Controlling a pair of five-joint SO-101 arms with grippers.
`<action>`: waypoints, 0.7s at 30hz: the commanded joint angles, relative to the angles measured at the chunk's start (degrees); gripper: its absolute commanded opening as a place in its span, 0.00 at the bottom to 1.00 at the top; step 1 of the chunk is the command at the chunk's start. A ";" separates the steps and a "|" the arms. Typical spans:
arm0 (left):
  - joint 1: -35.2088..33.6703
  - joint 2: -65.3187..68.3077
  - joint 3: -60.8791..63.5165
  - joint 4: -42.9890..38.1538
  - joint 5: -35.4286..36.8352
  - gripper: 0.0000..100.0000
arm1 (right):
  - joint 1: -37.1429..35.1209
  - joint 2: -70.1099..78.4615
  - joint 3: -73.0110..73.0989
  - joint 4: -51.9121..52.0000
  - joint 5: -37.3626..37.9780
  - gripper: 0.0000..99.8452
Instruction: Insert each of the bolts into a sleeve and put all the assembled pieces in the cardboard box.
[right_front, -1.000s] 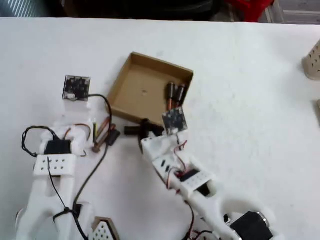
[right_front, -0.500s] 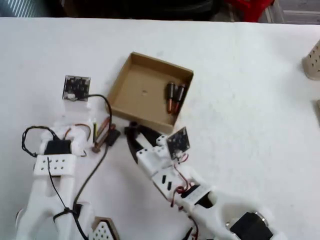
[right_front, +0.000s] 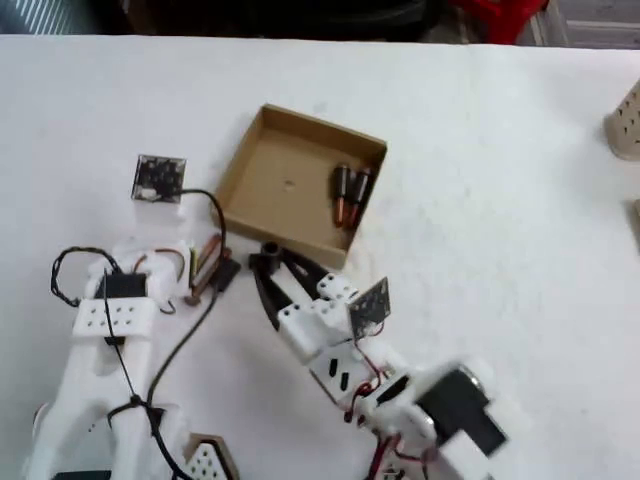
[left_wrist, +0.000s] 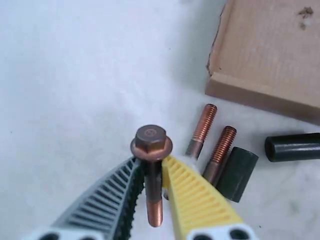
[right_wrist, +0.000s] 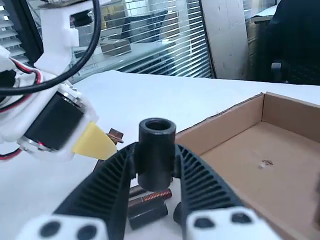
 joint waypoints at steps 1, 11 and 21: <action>-0.66 -0.04 -3.87 -1.58 0.26 0.02 | 2.59 10.86 -4.75 -9.98 0.79 0.02; -0.66 -0.04 -3.96 -1.67 0.18 0.02 | 0.13 19.65 -6.07 -15.25 3.96 0.02; -0.66 -0.04 -3.52 -6.33 0.26 0.02 | -1.27 19.74 -4.57 -14.90 4.04 0.02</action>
